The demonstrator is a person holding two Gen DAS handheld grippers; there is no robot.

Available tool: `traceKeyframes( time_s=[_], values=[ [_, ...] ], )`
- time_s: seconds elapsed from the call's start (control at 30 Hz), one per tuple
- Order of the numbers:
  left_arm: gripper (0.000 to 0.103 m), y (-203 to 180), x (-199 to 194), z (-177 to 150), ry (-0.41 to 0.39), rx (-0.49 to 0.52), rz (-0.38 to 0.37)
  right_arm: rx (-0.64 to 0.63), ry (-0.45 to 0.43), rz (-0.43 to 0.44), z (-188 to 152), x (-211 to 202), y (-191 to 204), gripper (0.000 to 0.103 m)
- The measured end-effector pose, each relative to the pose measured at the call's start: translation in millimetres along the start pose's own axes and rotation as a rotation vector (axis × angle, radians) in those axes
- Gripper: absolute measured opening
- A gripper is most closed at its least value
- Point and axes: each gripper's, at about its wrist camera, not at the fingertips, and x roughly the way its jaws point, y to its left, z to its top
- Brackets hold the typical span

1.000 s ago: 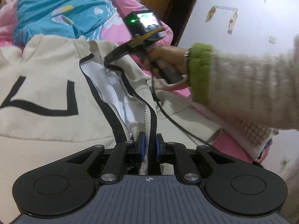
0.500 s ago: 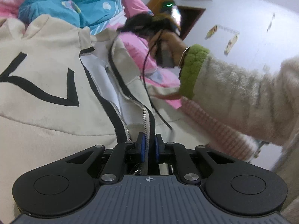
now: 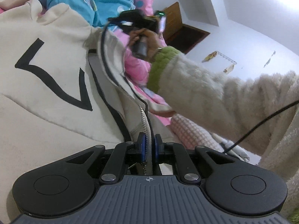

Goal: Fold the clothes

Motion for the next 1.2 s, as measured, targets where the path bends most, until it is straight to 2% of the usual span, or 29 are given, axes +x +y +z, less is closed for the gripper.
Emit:
traceKeyframes(
  time_s=[0.17,0.27,0.3,0.33,0.4,0.6,0.7,0.8,0.9,0.97,1.07,1.2],
  values=[
    [0.008,0.1,2.6,0.4,0.005,-0.006,0.01,-0.031,0.098,-0.07,-27.3,39.3,0.7,0.003],
    [0.008,0.1,3.1,3.2,0.007,-0.02,0.015,-0.043,0.11,-0.092,-26.6,30.0,6.3,0.006],
    [0.009,0.7,3.3,4.8,0.008,-0.029,0.015,-0.035,0.105,-0.087,-24.3,19.9,7.2,0.012],
    [0.01,1.5,3.3,6.0,0.009,-0.038,0.014,-0.032,0.085,-0.081,-22.0,2.4,7.5,0.023],
    [0.01,2.4,3.1,8.0,0.008,-0.059,0.011,-0.033,0.029,-0.069,-18.0,-38.9,7.7,0.034],
    [0.014,10.8,-0.3,12.7,-0.003,-0.179,-0.017,0.009,-0.106,-0.05,-29.6,-206.7,-4.6,0.041],
    [0.018,11.8,-0.6,16.2,-0.003,-0.227,-0.008,0.054,-0.118,-0.089,-50.4,-284.8,-11.4,0.042],
    [0.018,13.4,0.2,18.7,0.011,-0.256,0.022,0.082,-0.07,-0.148,-91.3,-340.9,-17.7,0.042],
    [0.018,14.8,2.0,21.4,0.033,-0.288,0.075,0.093,0.005,-0.217,-150.2,-371.7,-20.0,0.042],
    [0.018,16.2,4.0,23.4,0.044,-0.31,0.108,0.065,0.042,-0.281,-188.8,-381.5,-17.7,0.042],
    [0.011,16.2,4.4,25.1,0.068,-0.328,0.168,0.014,0.098,-0.346,-239.7,-386.7,-12.3,0.041],
    [0.011,13.5,0.3,25.3,0.087,-0.347,0.225,-0.195,0.112,-0.421,-274.7,-380.9,12.7,0.039]
  ],
)
